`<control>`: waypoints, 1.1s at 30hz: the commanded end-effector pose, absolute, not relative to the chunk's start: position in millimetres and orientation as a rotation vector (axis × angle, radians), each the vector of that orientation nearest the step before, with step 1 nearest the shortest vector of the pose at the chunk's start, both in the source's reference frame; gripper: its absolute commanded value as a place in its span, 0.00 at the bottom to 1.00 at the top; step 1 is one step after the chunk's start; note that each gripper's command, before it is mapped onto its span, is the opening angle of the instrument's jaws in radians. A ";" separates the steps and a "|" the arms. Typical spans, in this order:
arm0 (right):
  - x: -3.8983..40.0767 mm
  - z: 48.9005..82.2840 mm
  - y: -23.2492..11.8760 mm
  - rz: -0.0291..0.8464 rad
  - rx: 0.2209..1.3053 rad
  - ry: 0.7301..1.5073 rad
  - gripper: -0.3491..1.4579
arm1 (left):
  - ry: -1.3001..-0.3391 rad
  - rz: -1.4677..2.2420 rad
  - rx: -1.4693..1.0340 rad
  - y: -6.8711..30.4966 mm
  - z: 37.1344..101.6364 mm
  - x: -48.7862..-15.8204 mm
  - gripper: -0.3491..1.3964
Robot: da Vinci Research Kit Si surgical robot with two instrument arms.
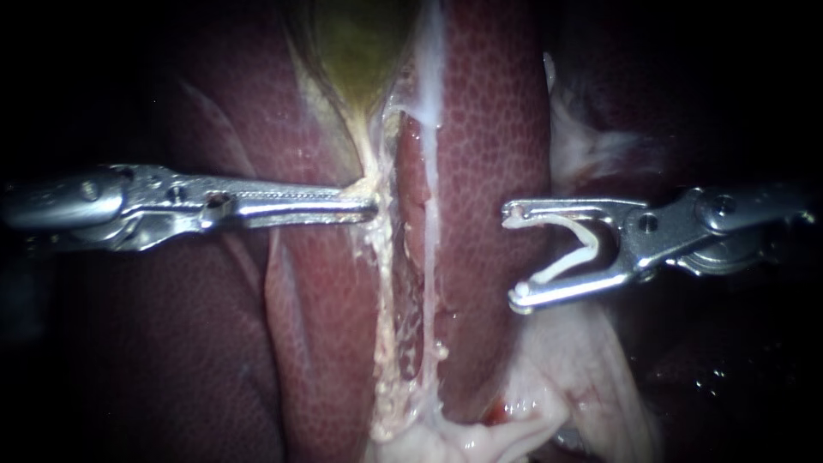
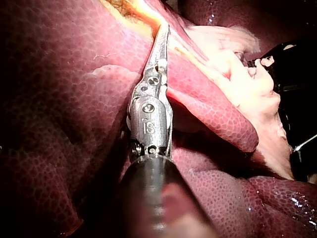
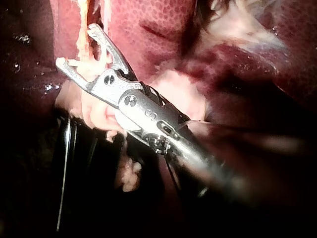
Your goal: Grabbing gallbladder
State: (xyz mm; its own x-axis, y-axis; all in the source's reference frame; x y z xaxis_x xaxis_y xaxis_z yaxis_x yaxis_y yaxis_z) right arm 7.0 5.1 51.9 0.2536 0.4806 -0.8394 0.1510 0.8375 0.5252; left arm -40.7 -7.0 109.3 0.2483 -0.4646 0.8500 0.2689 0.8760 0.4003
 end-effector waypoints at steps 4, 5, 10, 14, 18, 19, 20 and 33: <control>7.0 51.9 5.1 0.241 0.575 1.315 0.51 | -1.221 -0.514 0.193 -6.0 107.3 -39.9 0.00; 7.0 51.9 5.1 0.241 0.575 1.315 0.51 | -1.220 -0.518 0.195 -5.7 106.8 -39.5 0.00; 7.0 51.9 5.1 0.241 0.575 1.315 0.51 | -1.237 -0.561 0.181 -3.4 103.9 -36.9 0.00; 7.0 51.9 5.1 0.241 0.575 1.315 0.51 | -1.245 -0.589 0.172 -2.0 102.3 -35.0 0.00; 7.0 51.9 5.1 0.241 0.575 1.315 0.51 | -1.255 -0.608 0.165 -1.4 101.1 -33.8 0.00; 7.0 51.9 5.1 0.242 0.575 1.314 0.51 | -1.253 -0.611 0.163 -1.4 100.9 -33.5 0.00; 7.0 51.9 5.1 0.242 0.575 1.314 0.51 | -1.252 -0.613 0.162 -1.4 100.8 -33.4 0.00; 7.0 52.0 5.1 0.242 0.575 1.314 0.51 | -1.243 -0.626 0.149 -1.6 100.8 -33.3 0.00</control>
